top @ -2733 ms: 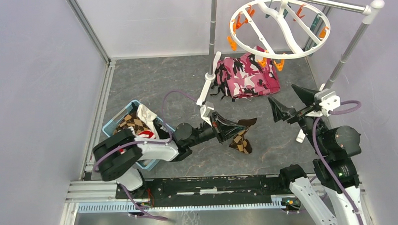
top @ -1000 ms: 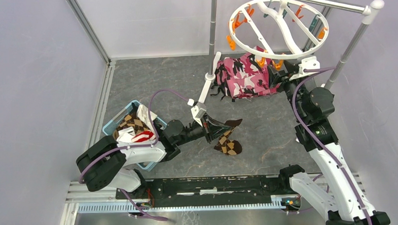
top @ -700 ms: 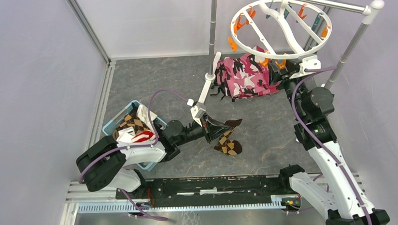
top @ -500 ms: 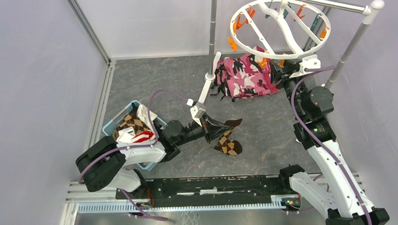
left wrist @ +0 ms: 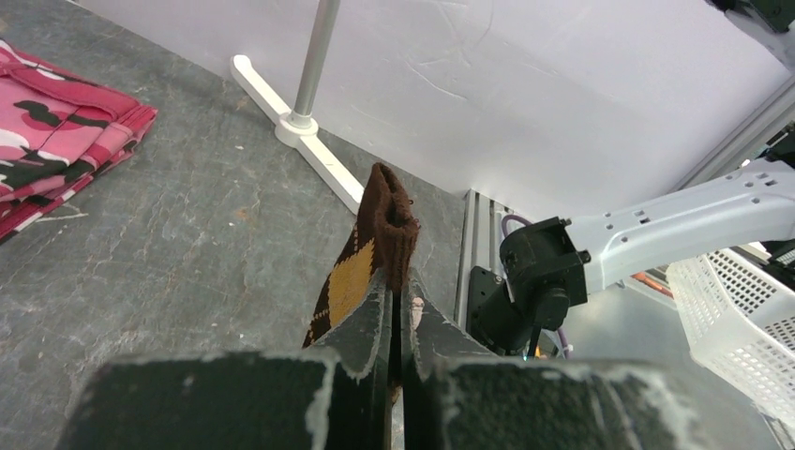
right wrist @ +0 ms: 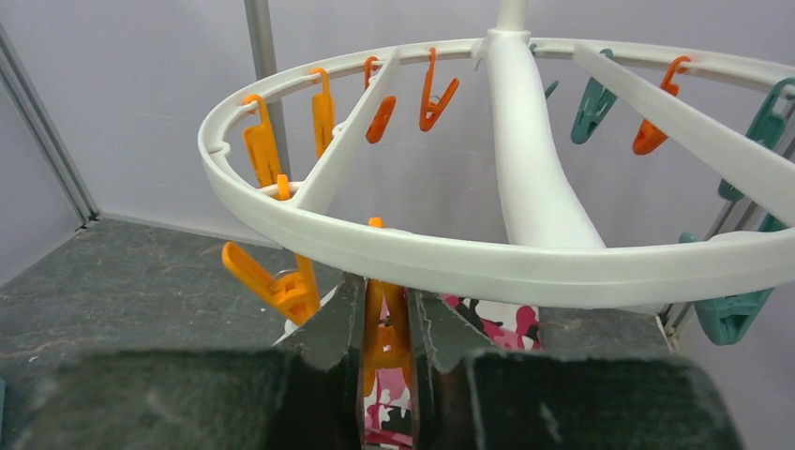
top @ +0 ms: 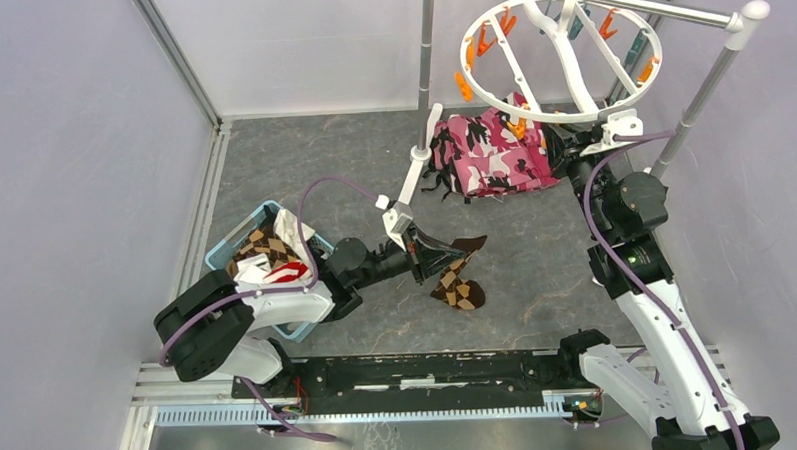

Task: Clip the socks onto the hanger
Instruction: Open the clamp at the hanger, then clamp the sock onto the hanger, then pick up the sock from the bin.

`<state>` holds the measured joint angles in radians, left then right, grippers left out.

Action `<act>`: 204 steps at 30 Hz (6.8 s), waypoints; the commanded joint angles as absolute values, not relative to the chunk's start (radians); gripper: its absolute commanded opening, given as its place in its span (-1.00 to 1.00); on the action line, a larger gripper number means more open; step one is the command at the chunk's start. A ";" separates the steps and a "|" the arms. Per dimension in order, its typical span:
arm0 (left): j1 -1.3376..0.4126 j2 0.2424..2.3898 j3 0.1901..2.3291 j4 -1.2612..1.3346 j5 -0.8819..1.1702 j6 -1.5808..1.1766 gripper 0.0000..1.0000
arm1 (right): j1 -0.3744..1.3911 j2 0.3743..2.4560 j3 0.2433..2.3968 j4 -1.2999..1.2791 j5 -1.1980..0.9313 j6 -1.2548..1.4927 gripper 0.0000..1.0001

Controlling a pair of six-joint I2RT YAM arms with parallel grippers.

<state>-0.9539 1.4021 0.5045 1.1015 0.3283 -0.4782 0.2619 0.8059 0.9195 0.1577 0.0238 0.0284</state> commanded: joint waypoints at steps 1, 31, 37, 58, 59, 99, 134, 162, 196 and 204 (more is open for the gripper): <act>-0.939 1.453 0.608 1.161 0.372 -0.532 -0.96 | 0.265 0.791 0.967 0.136 0.011 0.071 -0.95; -0.794 2.107 1.372 1.738 0.868 -1.137 -0.96 | 0.265 0.781 1.006 0.066 -0.107 0.095 -0.95; -0.787 2.169 1.497 1.737 0.882 -1.226 -0.96 | 0.265 0.780 1.011 0.053 -0.127 0.099 -0.95; -0.785 2.210 1.621 1.737 0.848 -1.316 -0.96 | 0.265 0.778 1.021 0.031 -0.205 0.118 -0.95; -0.784 2.211 1.624 1.737 0.843 -1.318 -0.96 | 0.265 0.779 1.021 0.031 -0.206 0.118 -0.95; -0.773 2.214 1.686 1.737 0.781 -1.383 -0.96 | 0.265 0.787 1.023 0.009 -0.241 0.103 -0.95; -0.765 2.220 1.690 1.736 0.737 -1.396 -0.82 | 0.265 0.771 1.029 0.003 -0.240 0.097 0.07; -0.738 1.637 0.746 1.236 0.561 -0.730 0.36 | 0.265 0.277 0.614 -0.149 -0.274 0.069 0.73; -0.718 0.756 0.771 -0.475 -0.637 -0.443 0.70 | 0.277 0.439 0.201 0.305 -0.644 0.156 0.63; -0.426 0.775 0.748 -0.523 -0.524 -0.424 0.10 | 0.279 0.433 0.181 0.316 -0.619 0.150 0.64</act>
<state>-0.5625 0.7906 0.7467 -0.5079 -0.5659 -0.3950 0.2733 0.4397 0.1909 0.2481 -0.6243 0.1513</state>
